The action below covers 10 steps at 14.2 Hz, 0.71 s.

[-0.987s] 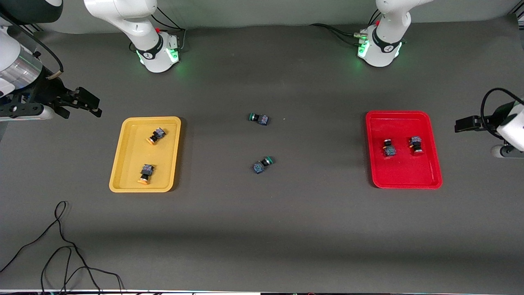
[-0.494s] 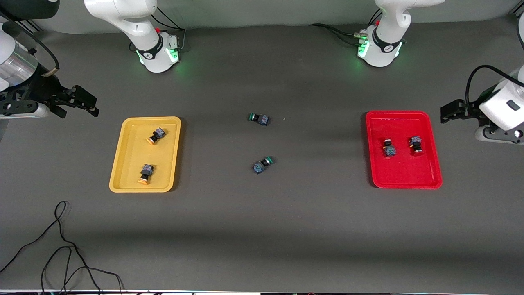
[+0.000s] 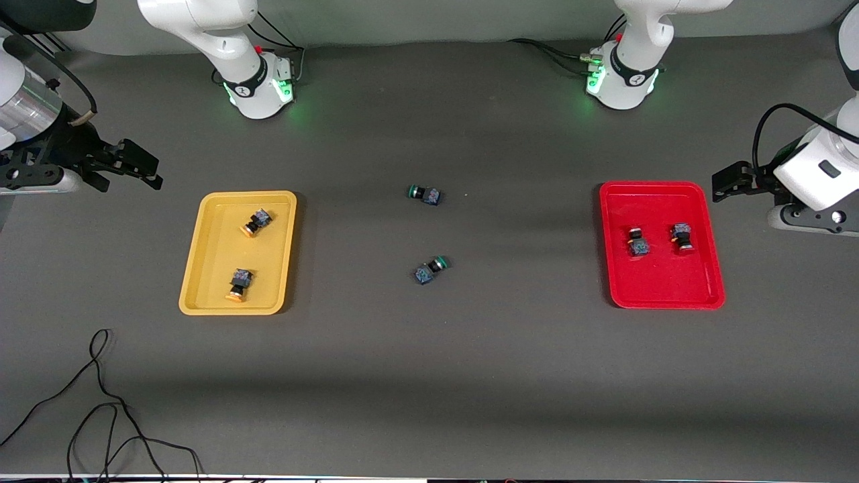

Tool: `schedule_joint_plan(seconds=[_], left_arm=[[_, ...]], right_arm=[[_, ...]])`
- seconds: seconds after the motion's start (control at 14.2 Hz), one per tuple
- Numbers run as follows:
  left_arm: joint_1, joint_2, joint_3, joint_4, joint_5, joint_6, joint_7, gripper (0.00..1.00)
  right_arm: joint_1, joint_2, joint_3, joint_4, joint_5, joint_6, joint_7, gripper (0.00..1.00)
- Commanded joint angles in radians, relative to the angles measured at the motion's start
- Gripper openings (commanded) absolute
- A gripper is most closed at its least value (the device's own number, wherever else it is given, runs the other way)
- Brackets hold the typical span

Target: Place red and yellow buttons in trays

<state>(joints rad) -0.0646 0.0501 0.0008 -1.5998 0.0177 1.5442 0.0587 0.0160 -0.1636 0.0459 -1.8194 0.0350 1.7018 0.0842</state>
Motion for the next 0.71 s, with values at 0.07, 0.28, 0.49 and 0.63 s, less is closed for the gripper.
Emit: schedule_joint_plan(seconds=[0.07, 0.28, 0.49, 0.63], left_arm=[[-0.021, -0.022, 0.022, -0.008, -0.010, 0.001, -0.020, 1.00], [-0.021, -0.021, 0.022, -0.003, -0.012, -0.001, -0.022, 1.00], [-0.020, -0.022, 0.022, -0.003, -0.022, -0.003, -0.022, 1.00], [-0.023, -0.021, 0.022, -0.003, -0.030, 0.002, -0.039, 1.00]], right_arm=[[-0.011, 0.010, 0.002, 0.015, 0.013, -0.005, -0.027, 1.00], [-0.010, 0.012, 0.003, 0.020, 0.002, 0.002, -0.027, 1.00], [-0.013, 0.012, 0.002, 0.020, 0.000, 0.002, -0.027, 1.00], [-0.018, 0.013, 0.002, 0.020, 0.003, 0.002, -0.029, 1.00]])
